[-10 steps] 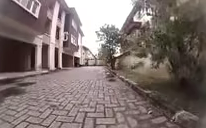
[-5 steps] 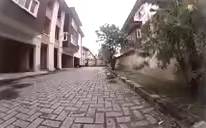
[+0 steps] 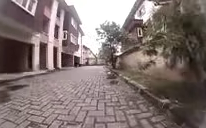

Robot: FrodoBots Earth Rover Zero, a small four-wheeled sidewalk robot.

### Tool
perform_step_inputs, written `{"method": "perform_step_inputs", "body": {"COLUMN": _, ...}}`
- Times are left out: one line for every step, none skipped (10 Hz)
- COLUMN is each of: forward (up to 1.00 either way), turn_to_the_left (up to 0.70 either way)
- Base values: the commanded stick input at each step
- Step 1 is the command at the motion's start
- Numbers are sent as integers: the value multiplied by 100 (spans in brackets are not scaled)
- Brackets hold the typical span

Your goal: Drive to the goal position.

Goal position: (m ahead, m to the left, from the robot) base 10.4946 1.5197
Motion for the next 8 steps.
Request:
{"method": "perform_step_inputs", "body": {"forward": 50, "turn_to_the_left": 0}}
{"method": "perform_step_inputs", "body": {"forward": 50, "turn_to_the_left": 0}}
{"method": "perform_step_inputs", "body": {"forward": 50, "turn_to_the_left": 0}}
{"method": "perform_step_inputs", "body": {"forward": 50, "turn_to_the_left": 0}}
{"method": "perform_step_inputs", "body": {"forward": 50, "turn_to_the_left": 0}}
{"method": "perform_step_inputs", "body": {"forward": 50, "turn_to_the_left": 0}}
{"method": "perform_step_inputs", "body": {"forward": 50, "turn_to_the_left": 0}}
{"method": "perform_step_inputs", "body": {"forward": 50, "turn_to_the_left": 0}}
